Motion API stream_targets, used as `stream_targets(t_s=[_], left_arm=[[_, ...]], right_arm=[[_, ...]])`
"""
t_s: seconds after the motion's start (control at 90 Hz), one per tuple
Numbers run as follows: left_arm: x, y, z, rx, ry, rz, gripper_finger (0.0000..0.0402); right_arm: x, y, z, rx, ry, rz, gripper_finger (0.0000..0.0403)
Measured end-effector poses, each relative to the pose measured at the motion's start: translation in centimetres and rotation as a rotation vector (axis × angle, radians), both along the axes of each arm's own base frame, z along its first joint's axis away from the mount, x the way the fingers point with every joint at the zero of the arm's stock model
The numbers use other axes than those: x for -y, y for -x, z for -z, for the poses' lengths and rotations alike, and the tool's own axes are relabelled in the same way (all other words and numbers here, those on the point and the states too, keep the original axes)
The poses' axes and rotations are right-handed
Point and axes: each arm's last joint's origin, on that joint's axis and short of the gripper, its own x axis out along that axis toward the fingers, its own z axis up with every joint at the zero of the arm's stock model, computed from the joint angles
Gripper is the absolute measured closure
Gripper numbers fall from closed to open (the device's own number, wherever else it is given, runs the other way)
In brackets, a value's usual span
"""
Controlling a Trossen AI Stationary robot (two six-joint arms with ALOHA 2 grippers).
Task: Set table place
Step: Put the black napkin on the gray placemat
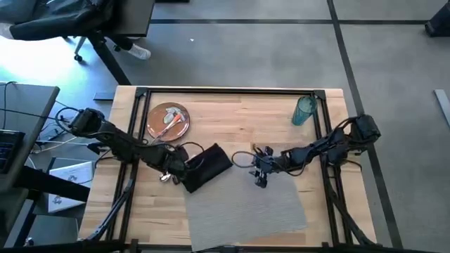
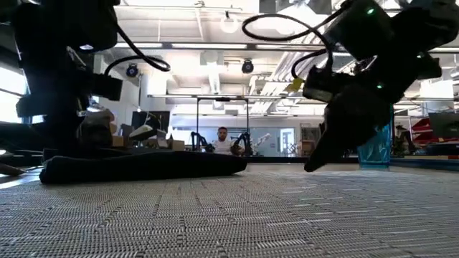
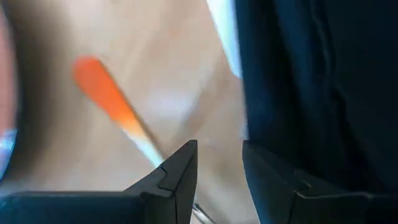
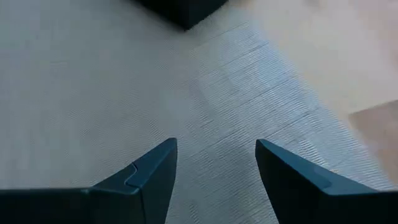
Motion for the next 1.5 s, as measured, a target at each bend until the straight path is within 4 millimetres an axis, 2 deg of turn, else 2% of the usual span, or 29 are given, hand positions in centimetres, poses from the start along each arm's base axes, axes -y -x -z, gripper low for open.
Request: stream_targets(t_s=[0.133, 0.267, 0.556, 0.711, 0.822, 0.944, 1.067, 1.233, 1.356, 1.5], left_arm=[[1.1, 0.4, 0.0, -0.011, 0.069, -0.006, 0.0289], [2.6, 0.7, 0.0, 0.013, 0.113, -0.003, 0.0289], [5.5, 0.2, -1.0, 0.189, 0.188, -0.009, 0.0289], [6.4, -0.7, -1.5, 0.337, 0.23, -0.026, 0.0289], [6.6, -1.0, -1.7, 0.369, 0.257, -0.026, 0.0289], [6.6, -0.9, -2.4, 0.305, 0.245, -0.042, 0.0289], [6.6, -1.0, -3.9, 0.249, 0.193, -0.035, 0.0289], [5.8, -1.6, -6.0, 0.23, 0.039, 0.004, 0.0289], [4.0, -2.2, -6.4, 0.262, -0.162, -0.002, 0.0289], [0.3, -3.7, -6.3, 0.224, -0.343, -0.026, 0.0289]], right_arm=[[0.2, -0.2, 1.2, -0.006, 0.081, 0.088, 0.0199], [1.1, -0.5, 2.0, -0.019, 0.08, 0.156, 0.0199], [3.1, -0.8, 2.1, 0.012, 0.089, 0.298, 0.0199], [4.2, -0.8, 2.1, 0.018, 0.127, 0.371, 0.0199], [5.1, -0.9, 2.0, 0.011, 0.155, 0.379, 0.0199], [5.5, -0.9, 1.5, 0.009, 0.143, 0.352, 0.0199], [5.5, -0.7, 0.7, 0.008, 0.113, 0.298, 0.0199], [5.3, -0.8, -0.8, 0.066, 0.05, 0.264, 0.0199], [5.0, -0.8, -0.9, 0.068, -0.024, 0.244, 0.0199], [4.1, -0.8, -0.1, 0.048, -0.054, 0.242, 0.0199]])
